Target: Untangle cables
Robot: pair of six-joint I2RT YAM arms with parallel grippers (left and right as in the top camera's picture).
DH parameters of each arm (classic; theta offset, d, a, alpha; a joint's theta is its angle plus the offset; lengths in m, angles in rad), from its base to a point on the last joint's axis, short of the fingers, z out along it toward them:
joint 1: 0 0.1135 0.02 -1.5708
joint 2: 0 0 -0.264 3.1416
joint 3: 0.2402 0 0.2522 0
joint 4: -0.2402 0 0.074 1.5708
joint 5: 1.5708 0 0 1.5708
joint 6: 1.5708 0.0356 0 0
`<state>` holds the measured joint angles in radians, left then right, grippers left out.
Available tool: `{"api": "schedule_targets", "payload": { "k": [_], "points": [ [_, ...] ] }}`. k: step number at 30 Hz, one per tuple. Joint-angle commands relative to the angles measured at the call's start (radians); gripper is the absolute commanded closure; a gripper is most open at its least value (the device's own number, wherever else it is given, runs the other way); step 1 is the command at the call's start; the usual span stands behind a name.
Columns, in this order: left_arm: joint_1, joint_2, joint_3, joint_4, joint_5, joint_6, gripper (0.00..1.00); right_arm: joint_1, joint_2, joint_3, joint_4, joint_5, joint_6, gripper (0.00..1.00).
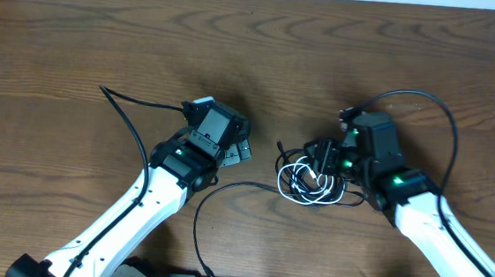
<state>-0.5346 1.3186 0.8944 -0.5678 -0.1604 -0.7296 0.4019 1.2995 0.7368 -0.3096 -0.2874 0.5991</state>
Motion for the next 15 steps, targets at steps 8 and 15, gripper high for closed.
{"api": "schedule_targets", "payload": {
  "k": [8,15],
  "points": [
    [0.003,0.001,0.011,-0.004,-0.005,-0.002,0.02,0.063,0.283,0.002,0.121,-0.063,0.1,0.64],
    [0.003,0.001,0.011,-0.004,-0.005,-0.002,0.02,0.061,0.222,0.002,0.047,-0.051,0.124,0.39]
  ]
}}
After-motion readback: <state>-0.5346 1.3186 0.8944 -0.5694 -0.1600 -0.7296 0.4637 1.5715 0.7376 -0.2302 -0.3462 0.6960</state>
